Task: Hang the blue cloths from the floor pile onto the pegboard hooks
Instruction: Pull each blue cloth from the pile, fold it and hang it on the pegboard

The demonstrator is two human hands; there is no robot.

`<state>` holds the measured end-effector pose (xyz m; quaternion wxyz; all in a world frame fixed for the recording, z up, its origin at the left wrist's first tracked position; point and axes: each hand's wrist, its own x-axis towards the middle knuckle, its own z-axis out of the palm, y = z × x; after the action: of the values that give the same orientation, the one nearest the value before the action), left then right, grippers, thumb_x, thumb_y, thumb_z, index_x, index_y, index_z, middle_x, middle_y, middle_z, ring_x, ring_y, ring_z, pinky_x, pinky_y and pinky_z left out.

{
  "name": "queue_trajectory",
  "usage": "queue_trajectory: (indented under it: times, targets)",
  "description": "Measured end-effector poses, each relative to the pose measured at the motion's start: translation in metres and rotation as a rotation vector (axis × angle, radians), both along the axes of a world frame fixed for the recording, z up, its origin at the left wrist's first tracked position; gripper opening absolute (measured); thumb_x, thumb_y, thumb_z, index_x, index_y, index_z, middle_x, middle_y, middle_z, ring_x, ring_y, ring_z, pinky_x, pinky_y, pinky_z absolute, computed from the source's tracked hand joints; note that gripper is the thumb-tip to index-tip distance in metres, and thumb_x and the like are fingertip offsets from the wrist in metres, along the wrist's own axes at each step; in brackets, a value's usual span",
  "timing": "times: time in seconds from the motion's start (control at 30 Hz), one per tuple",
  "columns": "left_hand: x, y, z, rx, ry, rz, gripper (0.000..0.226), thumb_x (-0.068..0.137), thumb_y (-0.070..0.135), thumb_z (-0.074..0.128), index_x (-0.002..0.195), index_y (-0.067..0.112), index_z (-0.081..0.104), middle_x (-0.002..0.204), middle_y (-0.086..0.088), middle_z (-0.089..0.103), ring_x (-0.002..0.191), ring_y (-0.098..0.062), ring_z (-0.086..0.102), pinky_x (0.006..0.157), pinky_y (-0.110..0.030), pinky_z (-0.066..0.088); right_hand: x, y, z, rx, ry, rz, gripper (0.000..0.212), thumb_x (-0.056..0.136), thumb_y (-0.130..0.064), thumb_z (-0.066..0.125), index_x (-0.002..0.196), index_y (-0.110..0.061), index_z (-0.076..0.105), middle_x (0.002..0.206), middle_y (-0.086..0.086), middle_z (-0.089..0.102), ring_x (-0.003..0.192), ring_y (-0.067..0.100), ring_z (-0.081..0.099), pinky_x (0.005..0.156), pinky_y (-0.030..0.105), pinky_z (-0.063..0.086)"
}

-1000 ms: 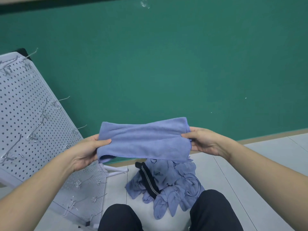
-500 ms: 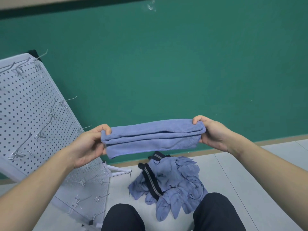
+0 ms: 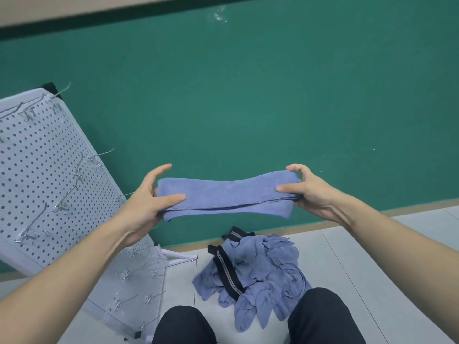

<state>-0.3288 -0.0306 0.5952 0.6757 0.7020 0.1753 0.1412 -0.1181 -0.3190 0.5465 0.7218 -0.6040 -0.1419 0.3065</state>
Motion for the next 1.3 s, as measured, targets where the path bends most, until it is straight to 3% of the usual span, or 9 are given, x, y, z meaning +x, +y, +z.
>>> queue_trajectory:
  times: [0.07, 0.13, 0.3, 0.47, 0.7, 0.87, 1.03, 1.2, 1.3]
  targets:
    - [-0.002, 0.001, 0.002, -0.073, 0.007, -0.059, 0.090, 0.048, 0.022, 0.099, 0.129, 0.024, 0.060, 0.123, -0.003, 0.070, 0.106, -0.018, 0.070, 0.086, -0.028, 0.058, 0.001, -0.004, 0.004, 0.055, 0.007, 0.072, 0.066, 0.071, 0.009, 0.079, 0.127, -0.017, 0.054, 0.113, 0.010, 0.070, 0.091, 0.021, 0.072, 0.076, 0.029, 0.059]
    - [-0.004, 0.000, 0.003, -0.090, 0.016, -0.076, 0.099, 0.033, 0.033, 0.103, 0.121, 0.008, 0.065, 0.120, -0.011, 0.072, 0.105, -0.019, 0.071, 0.082, -0.024, 0.058, 0.000, -0.005, 0.006, 0.061, -0.018, 0.154, 0.056, 0.071, 0.009, 0.077, 0.123, -0.003, 0.061, 0.113, 0.011, 0.073, 0.098, 0.021, 0.072, 0.079, 0.024, 0.058]
    - [-0.013, -0.007, 0.006, 0.001, 0.004, 0.072, 0.030, 0.085, 0.006, 0.068, 0.115, 0.012, 0.065, 0.117, -0.007, 0.074, 0.097, -0.016, 0.071, 0.085, -0.035, 0.056, -0.001, 0.009, 0.009, 0.014, -0.073, 0.051, 0.033, 0.096, 0.003, 0.058, 0.128, -0.004, 0.059, 0.114, 0.011, 0.074, 0.097, 0.020, 0.072, 0.080, 0.032, 0.060]
    - [-0.031, -0.007, 0.017, 0.058, -0.047, 0.154, 0.025, 0.093, 0.005, 0.061, 0.113, 0.019, 0.060, 0.103, 0.007, 0.076, 0.090, -0.009, 0.072, 0.070, -0.027, 0.059, -0.009, 0.033, 0.016, 0.003, -0.040, 0.110, 0.016, 0.102, -0.016, 0.056, 0.116, -0.025, 0.057, 0.095, -0.001, 0.074, 0.070, 0.013, 0.068, 0.054, 0.026, 0.052]
    - [-0.081, 0.015, 0.027, 0.024, -0.056, 0.297, 0.033, 0.088, 0.005, 0.069, 0.119, 0.011, 0.058, 0.116, -0.008, 0.073, 0.102, -0.022, 0.069, 0.091, -0.045, 0.055, -0.025, 0.093, 0.032, -0.059, -0.067, 0.099, 0.010, 0.093, -0.028, 0.070, 0.091, -0.018, 0.068, 0.076, -0.004, 0.066, 0.057, 0.010, 0.051, 0.047, 0.019, 0.039]
    - [-0.122, 0.036, 0.044, 0.185, -0.036, 0.379, 0.046, 0.055, 0.033, 0.072, 0.094, 0.017, 0.053, 0.083, 0.000, 0.066, 0.079, -0.018, 0.060, 0.071, -0.035, 0.046, -0.051, 0.153, 0.054, 0.011, -0.120, 0.118, 0.024, 0.095, -0.039, 0.065, 0.116, -0.027, 0.068, 0.108, -0.006, 0.077, 0.098, 0.017, 0.072, 0.090, 0.039, 0.058]
    - [-0.160, 0.075, 0.074, 0.306, 0.091, 0.371, 0.041, 0.072, 0.017, 0.073, 0.105, 0.034, 0.055, 0.074, -0.003, 0.051, 0.058, -0.013, 0.046, 0.053, -0.029, 0.031, -0.084, 0.225, 0.092, 0.116, -0.068, 0.177, 0.012, 0.105, -0.029, 0.051, 0.114, -0.022, 0.054, 0.114, 0.004, 0.070, 0.088, 0.019, 0.069, 0.071, 0.037, 0.059]
    - [-0.198, 0.108, 0.112, 0.350, 0.150, 0.198, 0.056, 0.082, 0.004, 0.076, 0.116, 0.048, 0.066, 0.127, 0.010, 0.063, 0.093, -0.021, 0.059, 0.079, -0.031, 0.051, -0.105, 0.289, 0.140, 0.140, -0.199, 0.157, 0.035, 0.101, -0.020, 0.059, 0.126, -0.029, 0.036, 0.105, 0.005, 0.060, 0.072, 0.017, 0.060, 0.051, 0.026, 0.053]
    - [-0.218, 0.117, 0.130, 0.303, 0.110, 0.221, 0.036, 0.065, 0.024, 0.089, 0.099, 0.034, 0.080, 0.114, 0.010, 0.074, 0.098, -0.013, 0.071, 0.079, -0.022, 0.058, -0.116, 0.316, 0.172, 0.197, -0.231, 0.237, 0.037, 0.101, -0.015, 0.058, 0.129, -0.033, 0.040, 0.102, 0.006, 0.059, 0.065, 0.015, 0.055, 0.050, 0.025, 0.049]
